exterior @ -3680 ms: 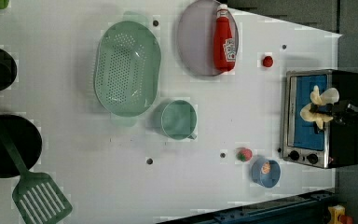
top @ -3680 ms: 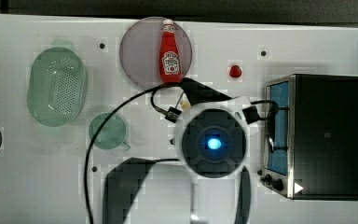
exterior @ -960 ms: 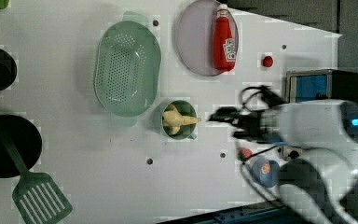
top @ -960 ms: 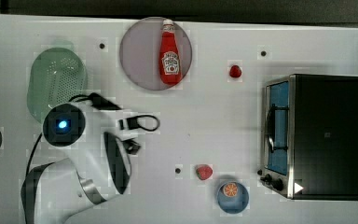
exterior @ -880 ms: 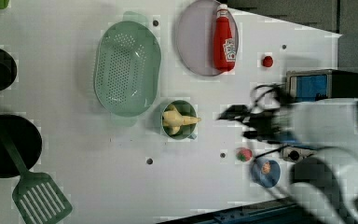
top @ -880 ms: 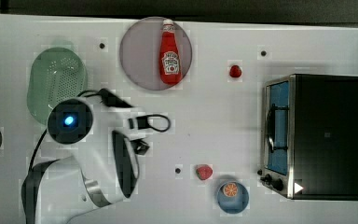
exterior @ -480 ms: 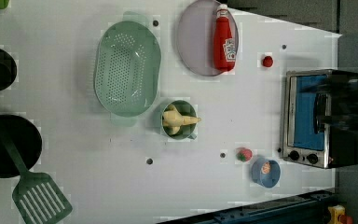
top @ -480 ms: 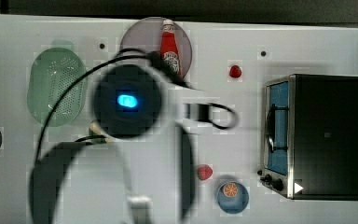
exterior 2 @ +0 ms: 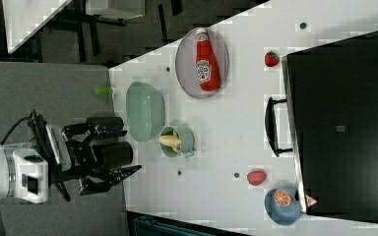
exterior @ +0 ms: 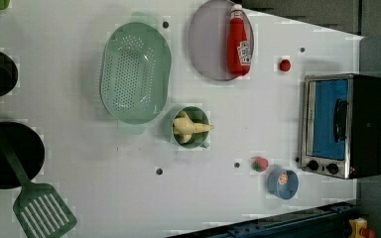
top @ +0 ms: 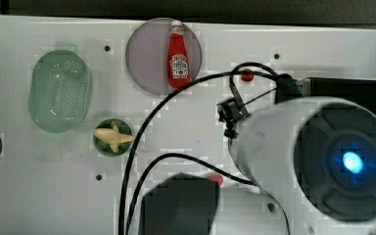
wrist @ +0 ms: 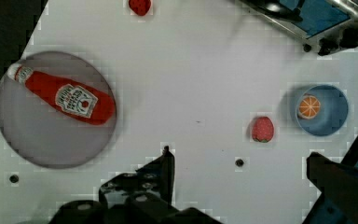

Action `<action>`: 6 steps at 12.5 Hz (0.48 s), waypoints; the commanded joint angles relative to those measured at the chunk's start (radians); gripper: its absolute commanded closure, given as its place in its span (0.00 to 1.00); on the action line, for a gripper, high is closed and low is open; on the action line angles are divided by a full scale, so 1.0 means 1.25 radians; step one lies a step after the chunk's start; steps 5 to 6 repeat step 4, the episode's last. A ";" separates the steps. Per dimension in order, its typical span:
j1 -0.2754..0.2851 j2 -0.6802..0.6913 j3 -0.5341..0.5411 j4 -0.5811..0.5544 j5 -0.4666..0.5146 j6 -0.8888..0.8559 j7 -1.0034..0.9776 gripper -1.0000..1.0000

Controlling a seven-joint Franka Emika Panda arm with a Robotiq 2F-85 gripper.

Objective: Pick Banana and place it in mug.

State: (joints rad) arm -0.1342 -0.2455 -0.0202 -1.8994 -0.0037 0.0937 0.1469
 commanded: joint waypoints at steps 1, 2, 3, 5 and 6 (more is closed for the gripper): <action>0.015 0.020 0.052 -0.005 0.003 -0.024 -0.038 0.00; 0.016 0.020 0.054 -0.006 0.003 -0.024 -0.038 0.00; 0.016 0.020 0.054 -0.006 0.003 -0.024 -0.038 0.00; 0.016 0.020 0.054 -0.006 0.003 -0.024 -0.038 0.00; 0.016 0.020 0.054 -0.006 0.003 -0.024 -0.038 0.00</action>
